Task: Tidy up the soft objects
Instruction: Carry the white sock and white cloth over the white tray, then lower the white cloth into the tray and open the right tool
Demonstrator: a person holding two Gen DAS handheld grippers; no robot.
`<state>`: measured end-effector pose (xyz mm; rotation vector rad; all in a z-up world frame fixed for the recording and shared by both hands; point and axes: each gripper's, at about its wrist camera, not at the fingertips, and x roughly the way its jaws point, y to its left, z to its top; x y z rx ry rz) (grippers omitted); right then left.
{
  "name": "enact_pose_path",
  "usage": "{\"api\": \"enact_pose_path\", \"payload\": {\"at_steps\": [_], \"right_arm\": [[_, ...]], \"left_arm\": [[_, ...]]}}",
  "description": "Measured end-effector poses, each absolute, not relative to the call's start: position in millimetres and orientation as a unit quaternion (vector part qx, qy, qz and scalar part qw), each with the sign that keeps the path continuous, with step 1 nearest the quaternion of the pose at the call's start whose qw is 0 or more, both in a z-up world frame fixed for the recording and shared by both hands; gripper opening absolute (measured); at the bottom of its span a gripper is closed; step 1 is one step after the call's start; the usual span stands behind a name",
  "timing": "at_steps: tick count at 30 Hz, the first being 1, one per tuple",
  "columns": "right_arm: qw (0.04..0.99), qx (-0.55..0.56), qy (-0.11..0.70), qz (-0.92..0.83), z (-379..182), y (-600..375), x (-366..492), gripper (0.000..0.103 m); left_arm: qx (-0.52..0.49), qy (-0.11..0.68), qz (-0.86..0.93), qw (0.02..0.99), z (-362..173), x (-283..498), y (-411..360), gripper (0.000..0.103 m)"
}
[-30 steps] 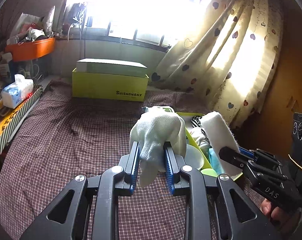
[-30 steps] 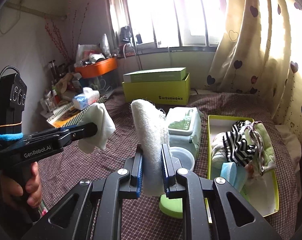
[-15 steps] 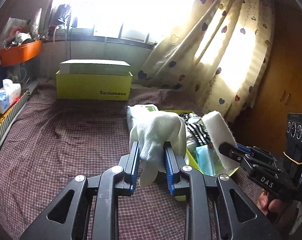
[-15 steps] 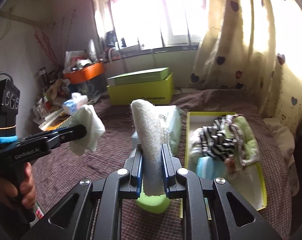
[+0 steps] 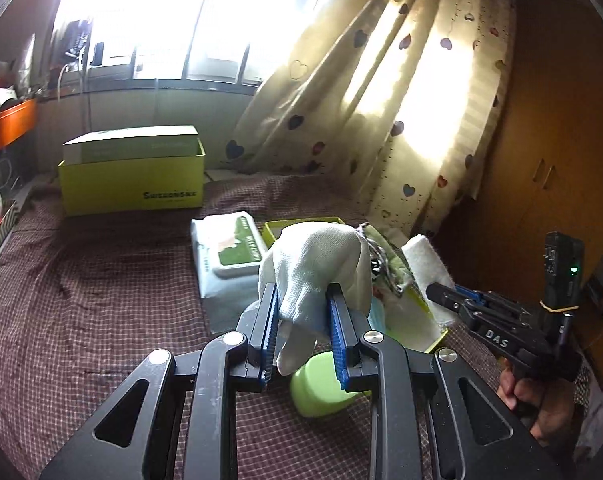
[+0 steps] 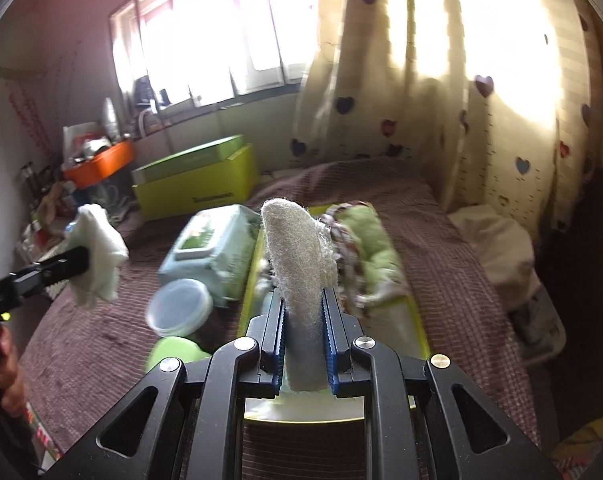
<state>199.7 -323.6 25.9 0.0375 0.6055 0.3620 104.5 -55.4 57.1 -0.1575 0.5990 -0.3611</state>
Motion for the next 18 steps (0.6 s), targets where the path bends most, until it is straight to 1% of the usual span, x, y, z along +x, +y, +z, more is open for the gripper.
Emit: {"api": "enact_pose_path", "payload": {"at_steps": [5, 10, 12, 14, 15, 16, 18], "right_arm": [[0.934, 0.017, 0.318, 0.160, 7, -333, 213, 0.015], [0.920, 0.015, 0.358, 0.158, -20, -335, 230, 0.016], [0.916, 0.015, 0.368, 0.158, -25, -335, 233, 0.020], [0.914, 0.018, 0.371, 0.160, -27, -336, 233, 0.025], [0.914, 0.020, 0.370, 0.163, -26, -337, 231, 0.030], [0.916, 0.018, 0.366, 0.165, -23, -337, 229, 0.033], [0.919, 0.014, 0.354, 0.174, -16, -335, 222, 0.033]], "left_arm": [[-0.071, 0.302, -0.185, 0.933, 53, 111, -68, 0.025], [-0.064, 0.308, -0.192, 0.930, 52, 116, -78, 0.025], [-0.062, 0.311, -0.195, 0.928, 51, 118, -83, 0.025], [-0.060, 0.313, -0.197, 0.927, 50, 121, -85, 0.025], [-0.060, 0.315, -0.198, 0.926, 49, 122, -87, 0.025], [-0.060, 0.317, -0.199, 0.925, 48, 123, -88, 0.025], [-0.059, 0.320, -0.202, 0.923, 46, 126, -91, 0.025]]}}
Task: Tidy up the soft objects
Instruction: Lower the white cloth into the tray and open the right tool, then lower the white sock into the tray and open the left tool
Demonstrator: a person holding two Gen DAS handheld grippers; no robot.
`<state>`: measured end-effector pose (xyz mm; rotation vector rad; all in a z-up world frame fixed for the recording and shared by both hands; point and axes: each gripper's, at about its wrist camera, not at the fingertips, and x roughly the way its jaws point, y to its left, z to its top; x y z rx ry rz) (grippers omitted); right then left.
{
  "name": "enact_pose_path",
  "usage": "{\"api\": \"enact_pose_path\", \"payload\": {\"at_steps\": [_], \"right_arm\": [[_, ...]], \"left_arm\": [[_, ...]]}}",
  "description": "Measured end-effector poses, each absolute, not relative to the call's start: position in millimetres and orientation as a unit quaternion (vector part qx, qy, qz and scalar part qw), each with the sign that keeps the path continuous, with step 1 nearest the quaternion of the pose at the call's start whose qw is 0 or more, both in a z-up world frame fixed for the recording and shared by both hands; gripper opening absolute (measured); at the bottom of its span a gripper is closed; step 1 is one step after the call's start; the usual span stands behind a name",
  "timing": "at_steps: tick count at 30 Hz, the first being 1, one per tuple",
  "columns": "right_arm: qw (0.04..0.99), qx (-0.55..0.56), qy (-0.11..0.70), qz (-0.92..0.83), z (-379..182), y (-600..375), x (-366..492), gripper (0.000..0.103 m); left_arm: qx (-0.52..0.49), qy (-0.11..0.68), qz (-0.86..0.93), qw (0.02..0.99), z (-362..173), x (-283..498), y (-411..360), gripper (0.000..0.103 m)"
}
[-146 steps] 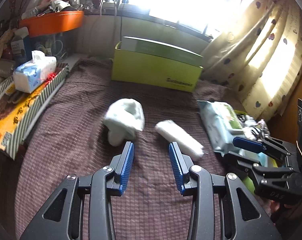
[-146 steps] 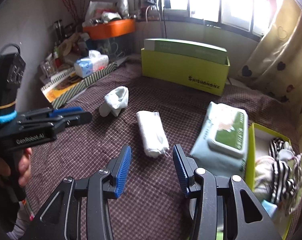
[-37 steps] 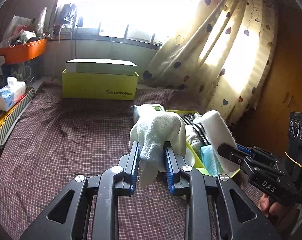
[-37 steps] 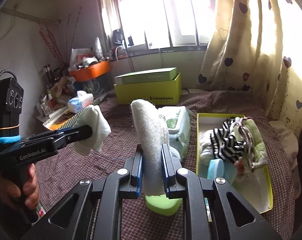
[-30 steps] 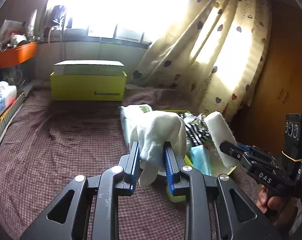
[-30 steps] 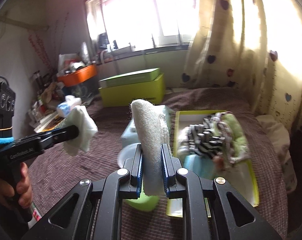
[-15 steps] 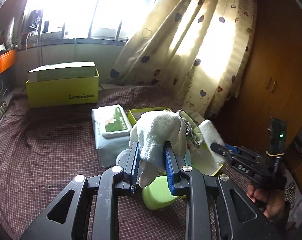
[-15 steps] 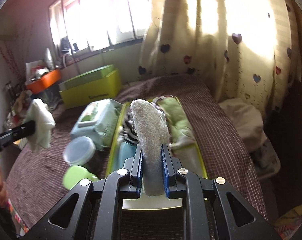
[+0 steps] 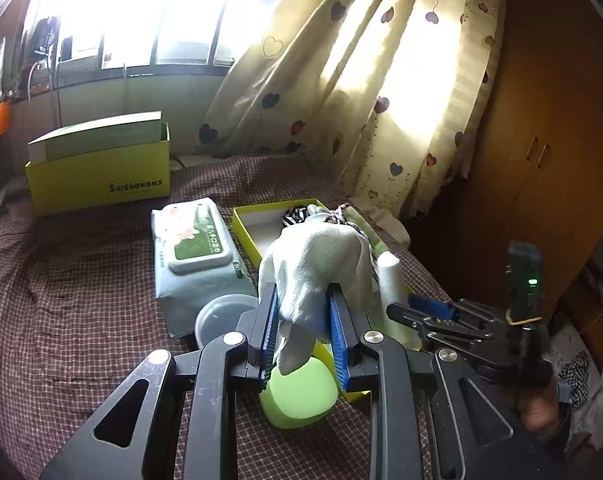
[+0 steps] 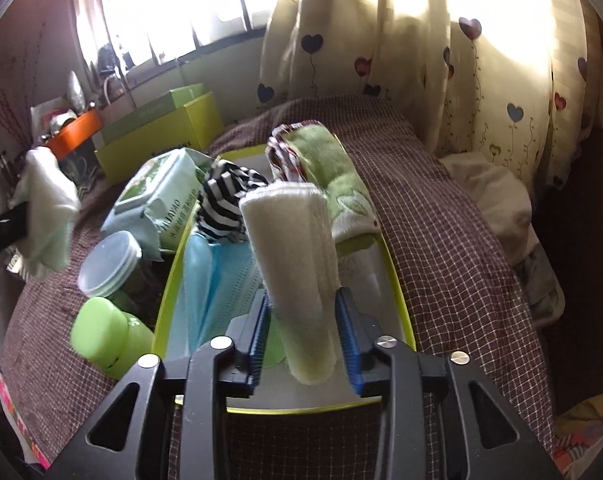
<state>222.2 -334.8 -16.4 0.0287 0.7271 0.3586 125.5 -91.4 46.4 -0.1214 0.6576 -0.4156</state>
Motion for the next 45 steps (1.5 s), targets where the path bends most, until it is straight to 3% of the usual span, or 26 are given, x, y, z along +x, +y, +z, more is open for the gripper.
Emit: {"api": "enact_pose_path", "payload": {"at_steps": [6, 9, 35, 45], "right_arm": [[0.928, 0.032, 0.321, 0.187, -6, -342, 215, 0.033], [0.928, 0.044, 0.324, 0.180, -9, -349, 218, 0.024], [0.931, 0.069, 0.315, 0.172, -9, -377, 212, 0.024], [0.930, 0.069, 0.318, 0.169, -11, -379, 213, 0.024]], "left_arm": [[-0.054, 0.326, -0.210, 0.920, 43, 128, -100, 0.025], [-0.048, 0.330, -0.216, 0.918, 41, 128, -108, 0.025], [0.015, 0.412, -0.261, 0.873, -12, 157, -195, 0.025], [0.018, 0.419, -0.271, 0.866, -15, 160, -201, 0.033]]}}
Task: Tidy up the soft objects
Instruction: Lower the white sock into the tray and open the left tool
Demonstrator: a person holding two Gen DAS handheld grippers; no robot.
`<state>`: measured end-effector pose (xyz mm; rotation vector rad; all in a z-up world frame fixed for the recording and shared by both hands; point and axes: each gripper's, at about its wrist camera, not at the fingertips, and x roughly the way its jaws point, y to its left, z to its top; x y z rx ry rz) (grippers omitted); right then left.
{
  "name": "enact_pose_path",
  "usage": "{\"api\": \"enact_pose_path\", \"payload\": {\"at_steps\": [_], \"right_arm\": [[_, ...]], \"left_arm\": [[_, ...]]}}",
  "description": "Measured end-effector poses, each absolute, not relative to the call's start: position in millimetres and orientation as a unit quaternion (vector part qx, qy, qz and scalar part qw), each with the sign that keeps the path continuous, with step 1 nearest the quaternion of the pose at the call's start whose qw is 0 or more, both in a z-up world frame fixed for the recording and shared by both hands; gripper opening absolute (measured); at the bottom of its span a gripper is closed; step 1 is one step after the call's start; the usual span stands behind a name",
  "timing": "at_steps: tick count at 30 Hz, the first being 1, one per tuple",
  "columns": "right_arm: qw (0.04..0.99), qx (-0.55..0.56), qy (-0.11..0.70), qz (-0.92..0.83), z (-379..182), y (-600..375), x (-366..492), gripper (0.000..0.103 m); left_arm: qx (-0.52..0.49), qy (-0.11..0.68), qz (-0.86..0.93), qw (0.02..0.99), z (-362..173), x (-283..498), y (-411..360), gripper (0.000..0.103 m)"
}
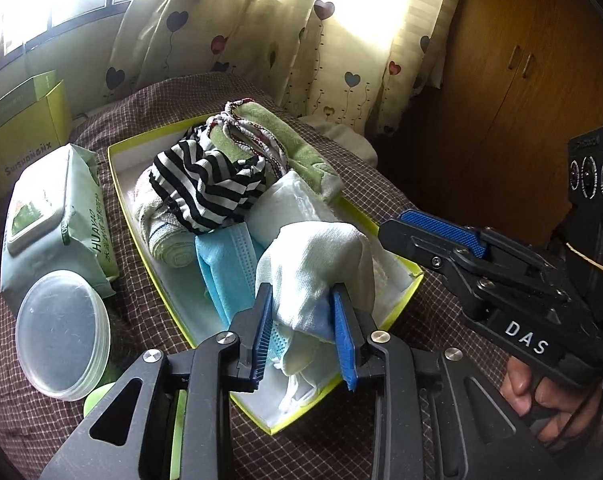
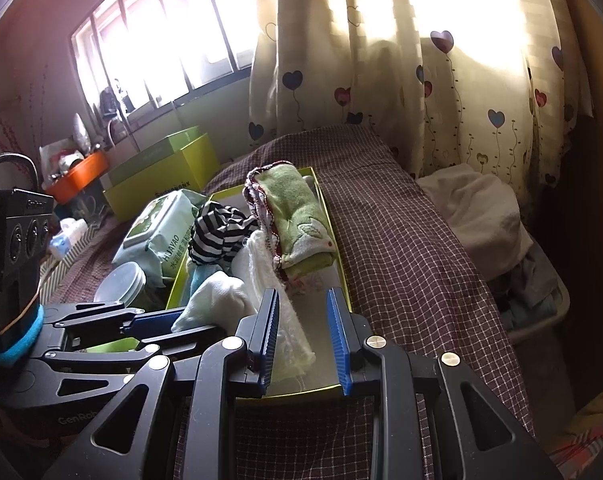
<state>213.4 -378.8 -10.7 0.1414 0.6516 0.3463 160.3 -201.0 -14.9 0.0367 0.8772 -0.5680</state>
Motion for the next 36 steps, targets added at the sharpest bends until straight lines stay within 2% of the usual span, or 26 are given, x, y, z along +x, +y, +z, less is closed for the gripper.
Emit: {"api": "enact_pose_path", "payload": {"at_steps": [5, 15, 22, 36], "right_arm": [[0.932, 0.065, 0.314, 0.168, -7, -378, 209, 0.024], [0.936, 0.045, 0.311, 0.160, 3, -368, 196, 0.024], [0.938, 0.014, 0.307, 0.163, 16, -350, 176, 0.037], [0.933, -0.043, 0.319, 0.160, 24, -314, 136, 0.047]], "left_arm": [[-0.001, 0.408, -0.274, 0.871, -9, 155, -191, 0.044], [-0.019, 0.386, -0.270, 0.882, 6, 141, -173, 0.045], [-0.020, 0.369, -0.255, 0.894, 19, 122, -158, 0.045], [-0.013, 0.358, -0.191, 0.914, 26, 84, -124, 0.045]]}}
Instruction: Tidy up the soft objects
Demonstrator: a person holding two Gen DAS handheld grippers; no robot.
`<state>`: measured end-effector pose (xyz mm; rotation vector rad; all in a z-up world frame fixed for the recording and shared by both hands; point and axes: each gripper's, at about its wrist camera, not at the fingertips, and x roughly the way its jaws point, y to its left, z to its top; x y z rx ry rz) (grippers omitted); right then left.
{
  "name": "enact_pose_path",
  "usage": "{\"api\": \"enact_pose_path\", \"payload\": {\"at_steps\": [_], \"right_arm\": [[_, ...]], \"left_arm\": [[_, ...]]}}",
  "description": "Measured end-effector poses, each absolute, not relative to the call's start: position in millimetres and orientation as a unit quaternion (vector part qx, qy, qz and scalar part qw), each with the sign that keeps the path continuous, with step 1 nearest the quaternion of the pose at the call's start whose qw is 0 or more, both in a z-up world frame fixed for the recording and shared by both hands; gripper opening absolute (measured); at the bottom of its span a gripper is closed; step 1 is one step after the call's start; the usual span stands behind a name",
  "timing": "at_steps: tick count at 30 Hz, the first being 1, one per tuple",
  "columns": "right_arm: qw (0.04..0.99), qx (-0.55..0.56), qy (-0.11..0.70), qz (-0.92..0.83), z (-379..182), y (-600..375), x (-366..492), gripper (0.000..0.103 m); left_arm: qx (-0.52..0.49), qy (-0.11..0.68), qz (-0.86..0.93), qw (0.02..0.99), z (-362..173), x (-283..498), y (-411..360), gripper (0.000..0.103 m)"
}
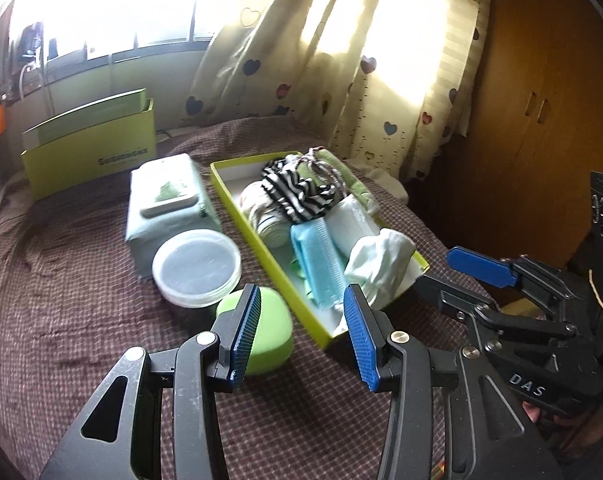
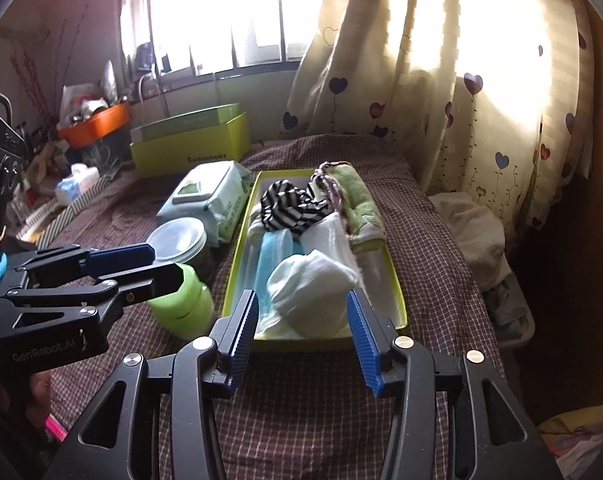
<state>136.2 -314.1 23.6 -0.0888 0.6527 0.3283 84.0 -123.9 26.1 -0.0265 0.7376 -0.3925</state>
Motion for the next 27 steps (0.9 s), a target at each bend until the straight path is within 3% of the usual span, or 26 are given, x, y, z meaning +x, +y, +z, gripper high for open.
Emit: {"api": "enact_pose_path", "payload": {"at_steps": [27], "right_arm": [[0.928, -0.067, 0.322, 0.173, 26, -287, 120, 0.048]], "left_arm": [[-0.016, 0.356, -0.149, 0.922, 24, 64, -98, 0.045]]}}
